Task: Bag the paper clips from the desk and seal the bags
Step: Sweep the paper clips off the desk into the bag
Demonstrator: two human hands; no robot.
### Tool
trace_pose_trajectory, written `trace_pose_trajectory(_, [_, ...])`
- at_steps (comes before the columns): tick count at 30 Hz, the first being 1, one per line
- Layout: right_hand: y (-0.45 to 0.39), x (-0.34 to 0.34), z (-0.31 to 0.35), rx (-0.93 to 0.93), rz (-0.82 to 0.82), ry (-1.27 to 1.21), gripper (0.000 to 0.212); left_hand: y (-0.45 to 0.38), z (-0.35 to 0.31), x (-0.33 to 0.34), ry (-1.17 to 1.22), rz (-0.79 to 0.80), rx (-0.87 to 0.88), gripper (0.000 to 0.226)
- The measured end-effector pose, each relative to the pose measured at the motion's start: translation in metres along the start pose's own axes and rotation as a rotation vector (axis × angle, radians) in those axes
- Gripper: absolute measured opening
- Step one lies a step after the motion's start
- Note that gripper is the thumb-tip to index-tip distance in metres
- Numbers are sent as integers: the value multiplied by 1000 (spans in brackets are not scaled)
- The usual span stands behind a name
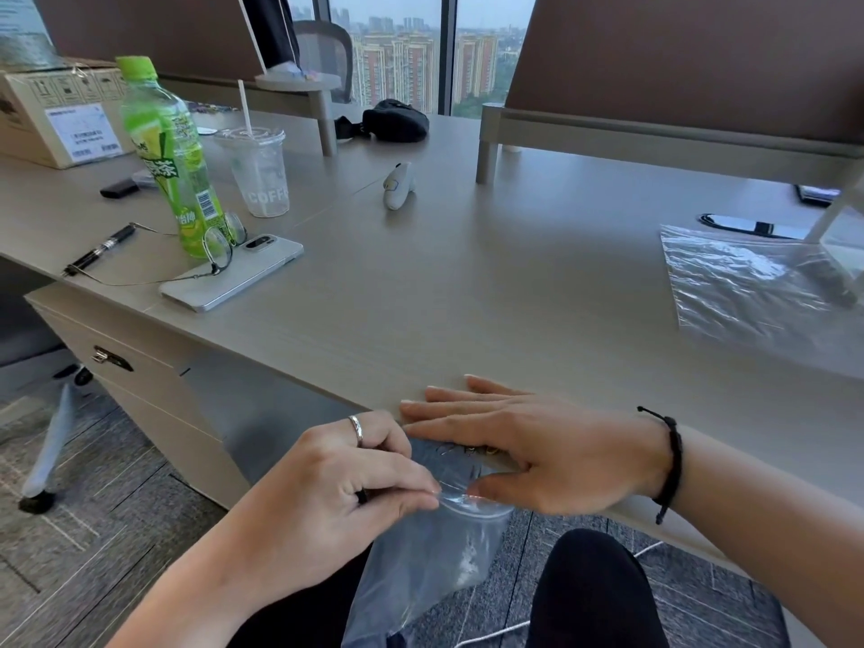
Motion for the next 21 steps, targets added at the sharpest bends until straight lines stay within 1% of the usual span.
trace_pose_trajectory(3, [1,-2,-4,12,3,-167,71,-1,0,1,7,2,5,9])
trace_pose_trajectory(6, [3,-8,-10,48,-87,-427,61,-2,-1,3,12,7,7,11])
trace_pose_trajectory(8, [3,-13,-16,59,-209,-655,54,-2,-1,4,18,10,9,11])
trace_pose_trajectory(11, [4,-20,-26,90,-459,-1024,49,-2,-1,5,29,13,9,10])
trace_pose_trajectory(13, [3,-19,-31,132,-579,-1264,56,-2,0,6,29,12,11,10])
trace_pose_trajectory(14, [3,-18,-32,151,-618,-1326,59,-3,-1,6,29,12,13,10])
trace_pose_trajectory(16, [0,-17,-30,166,-655,-1371,64,-3,-1,6,25,11,16,11])
trace_pose_trajectory(21, [-16,-11,-16,182,-658,-1355,67,-4,-1,5,27,1,10,10])
Point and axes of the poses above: each hand's wrist, its own y-axis away from the middle knuckle, its own x-axis out of the palm, z = x × y, the point moved 5 cm from there along -y, towards the middle knuckle, and after that the axes turned 7 degrees about -y, right-handed, at the moved point
